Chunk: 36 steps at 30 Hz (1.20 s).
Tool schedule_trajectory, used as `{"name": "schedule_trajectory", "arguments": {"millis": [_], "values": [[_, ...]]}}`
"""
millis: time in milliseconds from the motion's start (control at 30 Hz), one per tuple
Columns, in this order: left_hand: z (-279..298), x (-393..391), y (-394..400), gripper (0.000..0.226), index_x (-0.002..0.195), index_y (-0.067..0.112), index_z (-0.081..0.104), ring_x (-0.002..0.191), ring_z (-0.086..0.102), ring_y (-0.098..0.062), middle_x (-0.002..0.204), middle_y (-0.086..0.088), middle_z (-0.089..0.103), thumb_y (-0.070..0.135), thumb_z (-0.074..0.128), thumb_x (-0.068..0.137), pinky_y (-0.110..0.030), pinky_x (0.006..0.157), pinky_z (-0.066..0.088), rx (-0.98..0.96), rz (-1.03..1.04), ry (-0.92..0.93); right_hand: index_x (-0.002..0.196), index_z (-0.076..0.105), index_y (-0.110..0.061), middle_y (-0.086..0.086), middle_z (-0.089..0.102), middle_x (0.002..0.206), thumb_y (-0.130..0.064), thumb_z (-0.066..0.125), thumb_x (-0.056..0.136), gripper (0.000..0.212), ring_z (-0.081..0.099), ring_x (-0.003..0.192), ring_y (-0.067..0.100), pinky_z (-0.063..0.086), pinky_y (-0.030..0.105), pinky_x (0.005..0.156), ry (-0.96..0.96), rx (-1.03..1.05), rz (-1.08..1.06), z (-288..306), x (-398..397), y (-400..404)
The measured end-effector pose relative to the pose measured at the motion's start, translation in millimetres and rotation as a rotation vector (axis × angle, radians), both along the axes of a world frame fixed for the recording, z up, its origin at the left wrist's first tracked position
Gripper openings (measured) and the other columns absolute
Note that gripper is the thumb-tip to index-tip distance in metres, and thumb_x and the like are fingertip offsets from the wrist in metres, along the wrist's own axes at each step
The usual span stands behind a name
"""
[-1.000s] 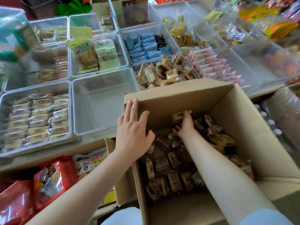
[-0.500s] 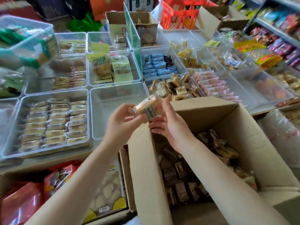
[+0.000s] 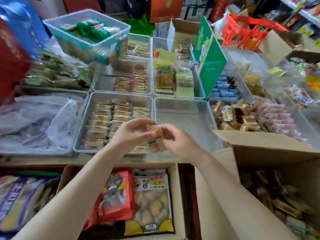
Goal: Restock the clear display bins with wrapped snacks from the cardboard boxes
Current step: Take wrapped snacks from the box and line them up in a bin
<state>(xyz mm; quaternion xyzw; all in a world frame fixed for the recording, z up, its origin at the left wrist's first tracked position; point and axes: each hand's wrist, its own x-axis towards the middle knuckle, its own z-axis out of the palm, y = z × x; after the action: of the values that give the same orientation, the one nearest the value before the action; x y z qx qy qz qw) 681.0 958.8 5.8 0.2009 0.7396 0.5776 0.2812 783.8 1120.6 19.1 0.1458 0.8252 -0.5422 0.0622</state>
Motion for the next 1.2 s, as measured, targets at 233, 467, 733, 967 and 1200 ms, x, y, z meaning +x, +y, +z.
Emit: {"name": "schedule_trajectory", "arguments": {"millis": [233, 467, 733, 967, 1200], "values": [[-110.1, -88.2, -66.2, 0.060, 0.147, 0.019, 0.046, 0.139, 0.042, -0.026, 0.149, -0.008, 0.049, 0.054, 0.047, 0.099, -0.046, 0.116, 0.032, -0.658, 0.080, 0.430, 0.116, 0.054, -0.025, -0.003, 0.065, 0.106, -0.018, 0.066, 0.094, 0.026, 0.062, 0.096, 0.017, 0.047, 0.028, 0.083, -0.112, 0.329, -0.185, -43.8, -98.7, -9.0], [-163.9, -95.0, -78.2, 0.069, 0.155, 0.017, 0.032, 0.153, 0.017, -0.023, 0.164, -0.007, 0.026, 0.056, 0.027, 0.098, -0.050, 0.123, 0.013, -0.909, -0.051, 0.550, 0.111, 0.065, -0.017, 0.003, 0.065, 0.106, -0.013, 0.061, 0.093, 0.019, 0.058, 0.093, 0.021, 0.043, 0.028, 0.077, -0.005, 0.777, -0.113, -73.9, -220.4, 12.7], [-162.0, -100.4, -78.1, 0.070, 0.153, 0.016, 0.037, 0.151, 0.022, -0.024, 0.162, -0.007, 0.033, 0.055, 0.025, 0.096, -0.050, 0.123, 0.016, -0.909, -0.048, 0.555, 0.106, 0.058, -0.005, 0.017, 0.052, 0.114, 0.003, 0.055, 0.091, 0.017, 0.059, 0.096, 0.035, 0.044, 0.039, 0.072, -0.207, 1.437, 0.381, -119.6, -286.6, 4.5], [-163.3, -101.7, -77.2, 0.071, 0.155, 0.016, 0.032, 0.153, 0.019, -0.026, 0.164, -0.009, 0.028, 0.055, 0.025, 0.097, -0.051, 0.124, 0.012, -0.908, -0.058, 0.536, 0.129, 0.041, -0.005, 0.021, 0.054, 0.120, 0.012, 0.048, 0.087, 0.045, 0.060, 0.101, 0.039, 0.045, 0.043, 0.072, -0.158, 1.367, 0.377, -146.6, -286.8, 6.0], [-164.3, -101.3, -77.7, 0.070, 0.155, 0.016, 0.033, 0.153, 0.020, -0.026, 0.163, -0.009, 0.029, 0.054, 0.025, 0.096, -0.051, 0.124, 0.012, -0.913, -0.059, 0.534, 0.118, 0.058, 0.001, 0.020, 0.053, 0.117, -0.013, 0.040, 0.101, 0.028, 0.049, 0.107, 0.033, 0.045, 0.044, 0.091, -0.099, 1.058, 0.112, -185.7, -266.4, 3.9]]}}
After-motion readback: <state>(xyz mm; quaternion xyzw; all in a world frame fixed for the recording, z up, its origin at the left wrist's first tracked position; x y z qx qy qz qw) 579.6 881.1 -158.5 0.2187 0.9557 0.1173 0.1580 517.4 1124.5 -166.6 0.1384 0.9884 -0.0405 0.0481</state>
